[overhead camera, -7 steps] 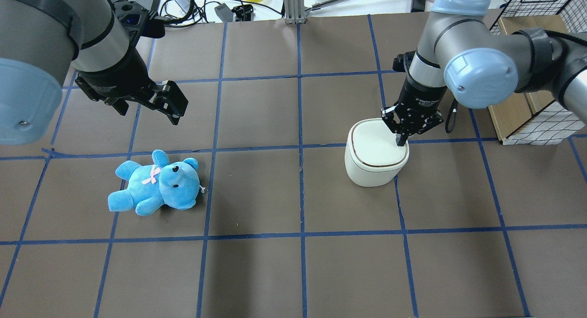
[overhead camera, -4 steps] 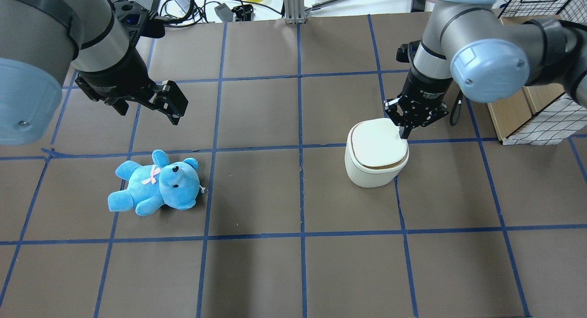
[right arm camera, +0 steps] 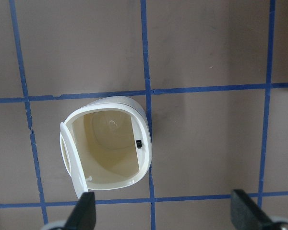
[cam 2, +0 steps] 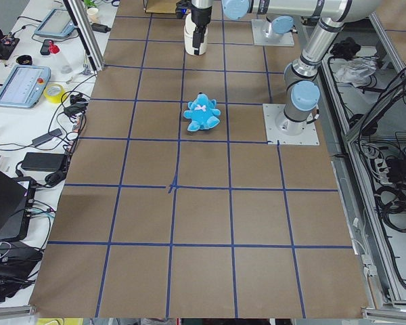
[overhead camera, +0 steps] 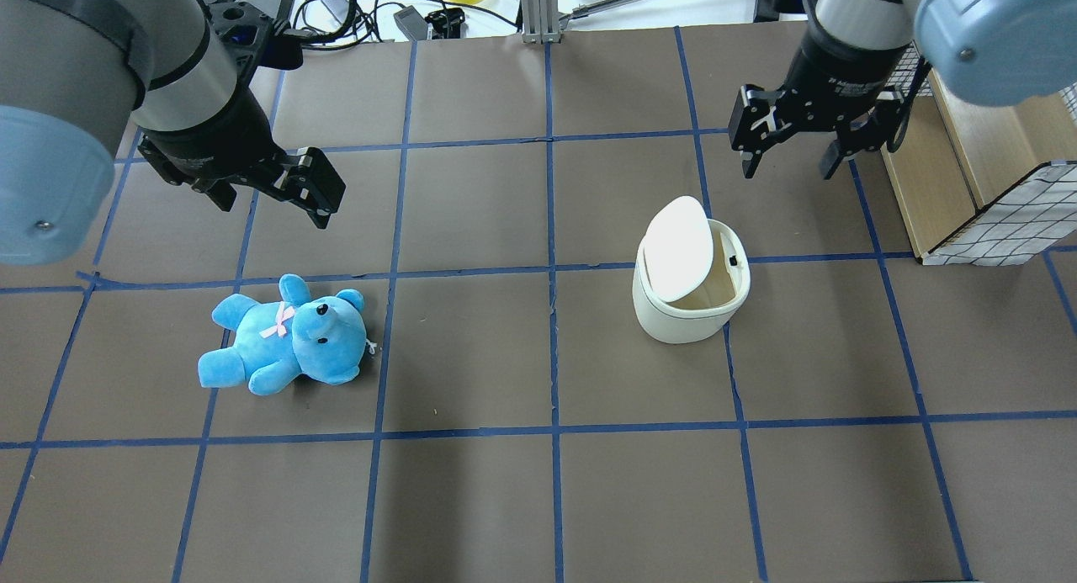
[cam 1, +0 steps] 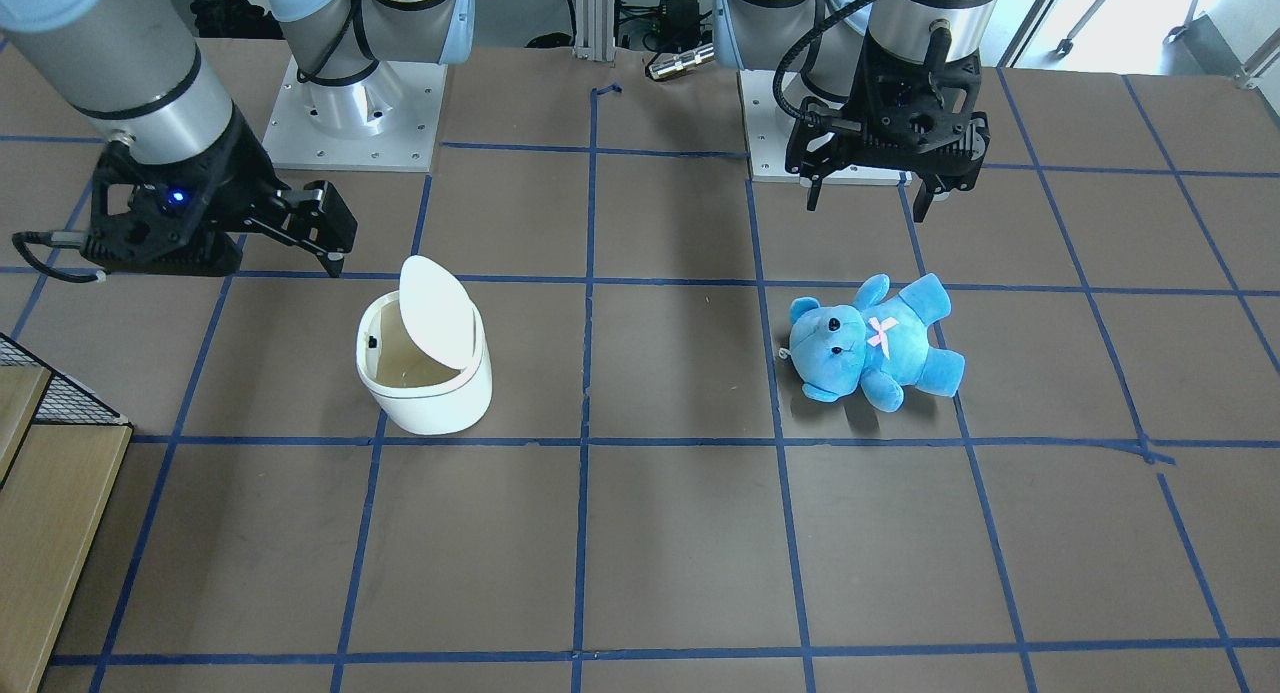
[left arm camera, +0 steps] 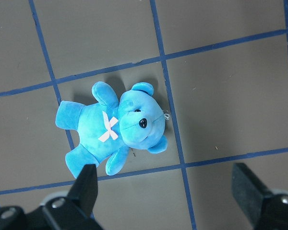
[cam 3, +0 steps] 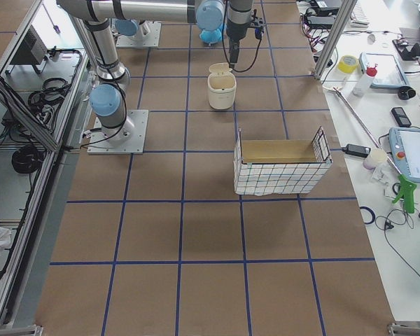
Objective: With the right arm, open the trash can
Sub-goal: 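Raise the right gripper away from the opened trash can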
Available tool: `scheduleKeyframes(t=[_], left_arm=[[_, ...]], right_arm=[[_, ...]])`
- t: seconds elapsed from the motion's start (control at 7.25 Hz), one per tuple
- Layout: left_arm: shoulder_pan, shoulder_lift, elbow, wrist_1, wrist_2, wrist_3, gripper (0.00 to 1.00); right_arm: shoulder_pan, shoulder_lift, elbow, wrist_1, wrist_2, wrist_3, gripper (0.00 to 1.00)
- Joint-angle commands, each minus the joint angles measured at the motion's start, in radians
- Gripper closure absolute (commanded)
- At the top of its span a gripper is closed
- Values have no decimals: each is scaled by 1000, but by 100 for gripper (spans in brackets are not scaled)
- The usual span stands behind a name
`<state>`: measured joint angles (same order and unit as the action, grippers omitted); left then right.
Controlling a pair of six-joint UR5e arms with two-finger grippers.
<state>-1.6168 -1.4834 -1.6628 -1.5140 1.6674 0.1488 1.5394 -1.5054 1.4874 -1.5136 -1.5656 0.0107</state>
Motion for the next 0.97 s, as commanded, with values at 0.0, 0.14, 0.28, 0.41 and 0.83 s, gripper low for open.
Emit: scheduleKeyframes(t=[0.0,0.14,0.28,0.41,0.83], left_arm=[[0,0,0,0,0,0,0],[0,0,0,0,0,0,0],[0,0,0,0,0,0,0],[0,0,0,0,0,0,0],[0,0,0,0,0,0,0]], right_arm=[[1,-47,-18,18,-22,1,0],[4,-47,-18,18,-18,5,0],[4,-42,-15,16,-18,5,0],[5,-41,-15,13,-21,6,0],[7,-41,-18,18,-21,8,0]])
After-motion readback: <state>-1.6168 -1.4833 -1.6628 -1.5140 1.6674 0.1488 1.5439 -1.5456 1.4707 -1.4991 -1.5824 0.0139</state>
